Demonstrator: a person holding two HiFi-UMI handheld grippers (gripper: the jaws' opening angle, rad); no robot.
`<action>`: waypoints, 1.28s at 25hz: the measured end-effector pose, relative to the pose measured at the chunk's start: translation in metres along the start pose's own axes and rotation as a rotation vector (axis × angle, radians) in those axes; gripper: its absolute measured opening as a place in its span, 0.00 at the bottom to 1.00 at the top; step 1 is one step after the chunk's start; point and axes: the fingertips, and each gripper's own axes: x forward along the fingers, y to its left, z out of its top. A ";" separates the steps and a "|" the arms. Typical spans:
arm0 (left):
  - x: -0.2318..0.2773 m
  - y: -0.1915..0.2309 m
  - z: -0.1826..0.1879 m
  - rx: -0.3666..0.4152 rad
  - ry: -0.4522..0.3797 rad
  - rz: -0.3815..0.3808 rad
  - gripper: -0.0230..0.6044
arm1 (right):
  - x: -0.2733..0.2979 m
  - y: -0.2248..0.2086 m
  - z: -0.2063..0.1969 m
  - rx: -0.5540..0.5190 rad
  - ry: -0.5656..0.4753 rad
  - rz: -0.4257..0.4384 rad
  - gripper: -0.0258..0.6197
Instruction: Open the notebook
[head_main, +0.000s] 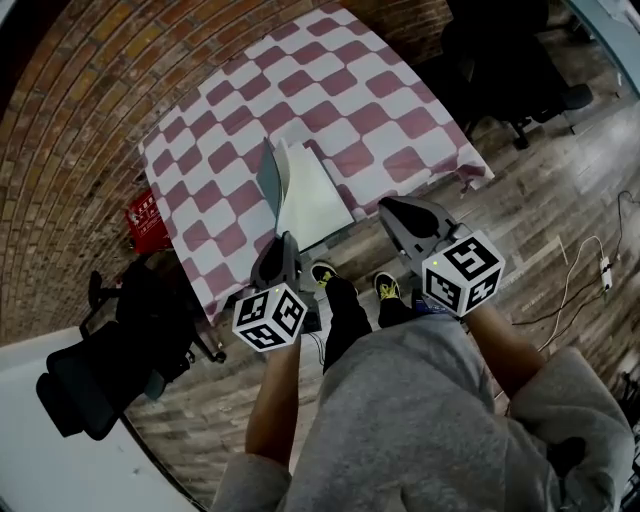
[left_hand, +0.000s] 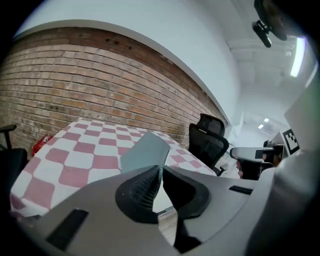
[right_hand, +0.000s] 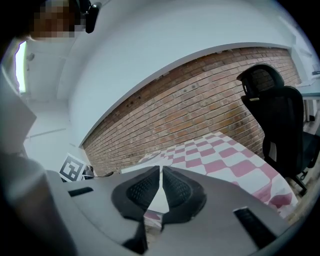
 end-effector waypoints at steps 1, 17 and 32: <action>-0.005 0.006 0.001 -0.027 -0.013 0.012 0.09 | 0.003 0.002 0.001 -0.005 0.000 0.007 0.10; -0.055 0.137 -0.037 -0.467 -0.091 0.309 0.08 | 0.037 0.031 0.003 -0.048 0.036 0.091 0.09; -0.042 0.182 -0.081 -0.629 0.009 0.337 0.08 | 0.055 0.043 0.000 -0.065 0.071 0.098 0.09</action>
